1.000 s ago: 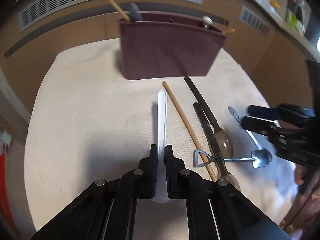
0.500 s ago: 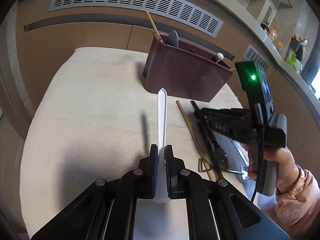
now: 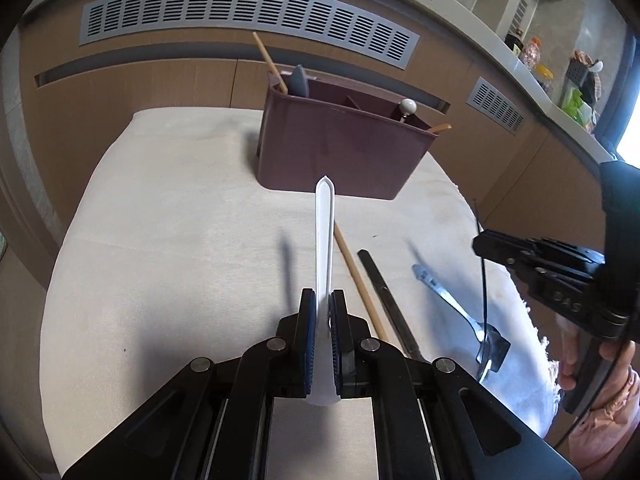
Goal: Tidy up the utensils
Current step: 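Lift the white spoon and black-handled spoon up toward the maroon caddy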
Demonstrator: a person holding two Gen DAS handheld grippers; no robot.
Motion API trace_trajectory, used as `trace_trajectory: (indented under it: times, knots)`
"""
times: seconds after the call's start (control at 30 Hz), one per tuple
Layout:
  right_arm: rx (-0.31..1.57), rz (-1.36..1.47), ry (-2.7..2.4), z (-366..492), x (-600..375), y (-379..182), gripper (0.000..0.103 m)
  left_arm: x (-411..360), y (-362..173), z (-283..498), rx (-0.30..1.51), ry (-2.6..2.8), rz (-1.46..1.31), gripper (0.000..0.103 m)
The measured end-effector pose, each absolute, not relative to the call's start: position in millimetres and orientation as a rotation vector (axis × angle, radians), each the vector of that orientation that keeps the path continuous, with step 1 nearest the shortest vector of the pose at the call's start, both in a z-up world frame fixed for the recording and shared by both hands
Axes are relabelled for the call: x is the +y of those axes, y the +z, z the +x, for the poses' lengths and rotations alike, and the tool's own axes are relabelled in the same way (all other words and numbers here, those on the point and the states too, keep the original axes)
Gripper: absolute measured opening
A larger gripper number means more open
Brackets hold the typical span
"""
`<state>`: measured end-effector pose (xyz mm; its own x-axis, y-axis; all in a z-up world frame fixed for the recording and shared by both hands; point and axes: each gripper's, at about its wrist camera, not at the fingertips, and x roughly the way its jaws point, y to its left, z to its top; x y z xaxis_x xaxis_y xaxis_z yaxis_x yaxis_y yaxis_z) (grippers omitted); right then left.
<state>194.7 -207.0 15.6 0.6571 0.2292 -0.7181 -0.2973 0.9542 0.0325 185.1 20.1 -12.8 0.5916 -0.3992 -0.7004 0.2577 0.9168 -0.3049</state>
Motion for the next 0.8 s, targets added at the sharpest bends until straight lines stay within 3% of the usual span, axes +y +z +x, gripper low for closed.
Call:
trace_trajectory:
  times: [0.07,0.1,0.37,0.47,0.57,0.8]
  knots:
    - [0.778,-0.086,0.304,185.9,-206.5,25.8,0.009,17.2,-7.4,181.3,0.848,-0.386,-0.169,0.007]
    - [0.769,-0.082,0.308,182.1,-208.0,28.9,0.003,15.8,-3.9,179.6,0.842,-0.385,-0.164,0.007]
    - [0.688,-0.102,0.317,160.0,-210.0,54.9,0.003,4.5,37.0,158.1,0.736,-0.406,-0.128,0.007]
    - [0.773,-0.097,0.365,170.3,-210.8,40.3,0.005,1.7,45.7,153.3,0.718,-0.409,-0.118,0.007]
    - [0.872,-0.066,0.413,179.5,-207.1,11.3,0.015,2.8,43.7,152.4,0.738,-0.397,-0.125,0.007]
    - [0.979,-0.13,0.397,199.0,-177.4,-42.2,0.015,11.8,24.5,152.1,0.769,-0.371,-0.145,0.007]
